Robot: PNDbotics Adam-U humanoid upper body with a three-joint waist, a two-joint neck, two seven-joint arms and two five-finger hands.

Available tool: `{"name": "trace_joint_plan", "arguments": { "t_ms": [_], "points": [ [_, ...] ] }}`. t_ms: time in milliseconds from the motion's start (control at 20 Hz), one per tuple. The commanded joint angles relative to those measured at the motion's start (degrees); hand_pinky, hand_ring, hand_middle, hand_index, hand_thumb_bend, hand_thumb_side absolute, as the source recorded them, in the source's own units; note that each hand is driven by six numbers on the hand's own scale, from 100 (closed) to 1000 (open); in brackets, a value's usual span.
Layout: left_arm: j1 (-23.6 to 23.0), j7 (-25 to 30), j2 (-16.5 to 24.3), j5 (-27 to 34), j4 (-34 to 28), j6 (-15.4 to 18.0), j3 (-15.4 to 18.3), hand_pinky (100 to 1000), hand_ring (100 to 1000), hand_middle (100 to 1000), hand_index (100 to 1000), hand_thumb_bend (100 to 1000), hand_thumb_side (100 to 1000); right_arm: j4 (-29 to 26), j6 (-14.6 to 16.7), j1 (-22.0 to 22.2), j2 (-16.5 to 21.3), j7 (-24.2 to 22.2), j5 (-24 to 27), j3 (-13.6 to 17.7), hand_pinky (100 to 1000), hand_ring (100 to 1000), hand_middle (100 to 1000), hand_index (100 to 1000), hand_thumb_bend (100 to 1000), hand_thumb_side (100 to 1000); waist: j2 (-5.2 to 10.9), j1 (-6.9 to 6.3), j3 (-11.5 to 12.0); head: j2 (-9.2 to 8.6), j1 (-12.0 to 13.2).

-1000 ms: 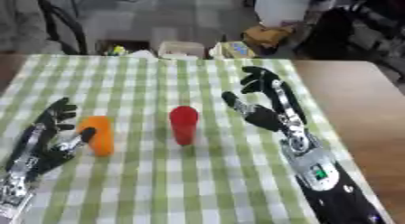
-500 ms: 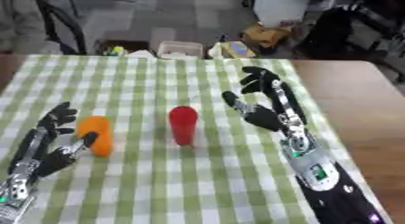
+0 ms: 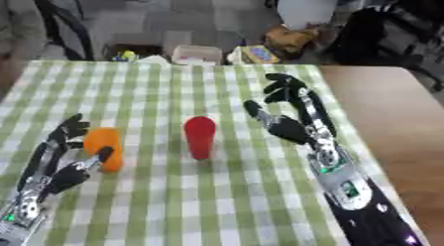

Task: Pour the contents of one cup into another cup.

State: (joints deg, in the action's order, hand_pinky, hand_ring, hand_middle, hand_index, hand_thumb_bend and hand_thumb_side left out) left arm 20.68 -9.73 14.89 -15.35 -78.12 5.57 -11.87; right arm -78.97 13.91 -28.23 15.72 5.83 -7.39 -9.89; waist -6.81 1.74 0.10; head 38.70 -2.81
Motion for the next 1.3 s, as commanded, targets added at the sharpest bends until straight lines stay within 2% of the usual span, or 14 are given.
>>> {"name": "trace_joint_plan", "arguments": {
  "t_ms": [50,650,1300],
  "points": [
    [1.41,-0.67,-0.06,-0.88,0.46,0.22,-0.21,757,842,799,961,684,522,-0.46,0.2,-0.78,0.43,-0.18,0.39,0.34,699,585,594,817,552,465,0.78,-0.09,-0.01,-0.49,0.16],
    [3.41,-3.75,-1.42,-3.47,4.18,-0.16,-0.17,715,831,787,952,699,519,-0.36,0.24,-0.79,0.33,-0.29,0.45,0.27,699,585,594,817,550,465,0.64,0.1,-0.13,-0.63,0.19],
    [5.04,-3.9,-2.57,-4.29,7.42,0.17,-0.53,647,815,757,935,717,522,-0.32,0.26,-0.74,0.26,-0.31,0.53,0.28,699,585,593,817,541,467,0.56,0.06,-0.44,-0.63,0.33]
  ]
}}
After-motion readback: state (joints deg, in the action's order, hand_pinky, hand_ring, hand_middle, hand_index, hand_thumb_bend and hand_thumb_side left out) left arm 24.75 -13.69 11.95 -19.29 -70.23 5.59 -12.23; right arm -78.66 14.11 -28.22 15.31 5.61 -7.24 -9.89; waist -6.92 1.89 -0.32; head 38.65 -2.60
